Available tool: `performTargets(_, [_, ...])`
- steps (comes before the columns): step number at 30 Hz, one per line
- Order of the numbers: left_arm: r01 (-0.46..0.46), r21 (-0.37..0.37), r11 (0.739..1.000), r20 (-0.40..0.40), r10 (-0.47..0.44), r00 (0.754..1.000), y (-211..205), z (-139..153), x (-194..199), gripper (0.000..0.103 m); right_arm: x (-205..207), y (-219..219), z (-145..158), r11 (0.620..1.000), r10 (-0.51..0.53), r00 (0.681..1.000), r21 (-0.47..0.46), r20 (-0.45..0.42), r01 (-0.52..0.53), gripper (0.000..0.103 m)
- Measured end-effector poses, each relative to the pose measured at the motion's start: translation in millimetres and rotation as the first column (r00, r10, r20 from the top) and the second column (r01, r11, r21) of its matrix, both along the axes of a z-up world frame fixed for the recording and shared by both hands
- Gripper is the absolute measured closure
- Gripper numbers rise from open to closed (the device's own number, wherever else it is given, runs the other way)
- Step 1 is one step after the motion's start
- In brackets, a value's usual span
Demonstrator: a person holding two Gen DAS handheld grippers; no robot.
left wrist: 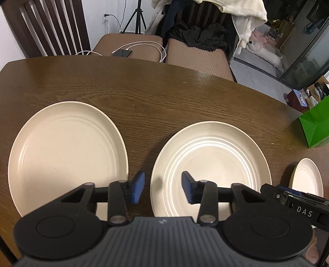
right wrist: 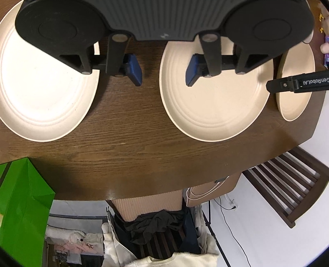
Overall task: Organize plates and bowls
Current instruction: 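Close the left tool on one plate rim while the right tool closes on another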
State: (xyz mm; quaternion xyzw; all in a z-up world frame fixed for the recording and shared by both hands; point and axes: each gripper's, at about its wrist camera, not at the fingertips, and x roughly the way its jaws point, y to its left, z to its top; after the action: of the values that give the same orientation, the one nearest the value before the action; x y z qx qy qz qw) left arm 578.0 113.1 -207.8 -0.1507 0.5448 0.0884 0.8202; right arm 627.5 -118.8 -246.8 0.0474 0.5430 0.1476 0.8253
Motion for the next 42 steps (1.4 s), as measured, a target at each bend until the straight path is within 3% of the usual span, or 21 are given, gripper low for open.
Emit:
performTargets(4, [-0.004, -0.010, 1.000, -0.010, 0.004, 1.000, 4, -4, 1, 0.074, 3, 1, -4, 1.000, 0.002, 1.000, 0.005, -0.016, -0.002, 0.072])
performTargets(9, [0.000, -0.005, 1.000, -0.024, 0.000, 1.000, 4, -10, 2, 0.081, 5, 4, -7, 1.000, 0.007, 1.000, 0.007, -0.023, -0.007, 0.076])
performTargets(16, [-0.001, 0.024, 1.000, -0.026, 0.001, 1.000, 5, -17, 4, 0.082, 6, 3, -13, 1.000, -0.003, 0.999, 0.017, -0.032, 0.004, 0.080])
performTargets(23, [-0.003, 0.008, 1.000, -0.037, 0.004, 0.999, 7, -28, 6, 0.082, 7, 2, -22, 1.000, -0.021, 0.998, 0.016, -0.067, 0.022, 0.086])
performTargets(29, [0.024, 0.004, 1.000, -0.024, -0.024, 0.999, 4, -30, 6, 0.089, 8, 2, -25, 0.999, -0.019, 0.997, 0.040, -0.068, 0.022, 0.092])
performTargets(42, [0.019, 0.037, 0.999, 0.004, -0.019, 1.000, -1, -22, 5, 0.089, 2, 0, -18, 0.998, -0.026, 0.999, 0.057, -0.024, 0.027, 0.094])
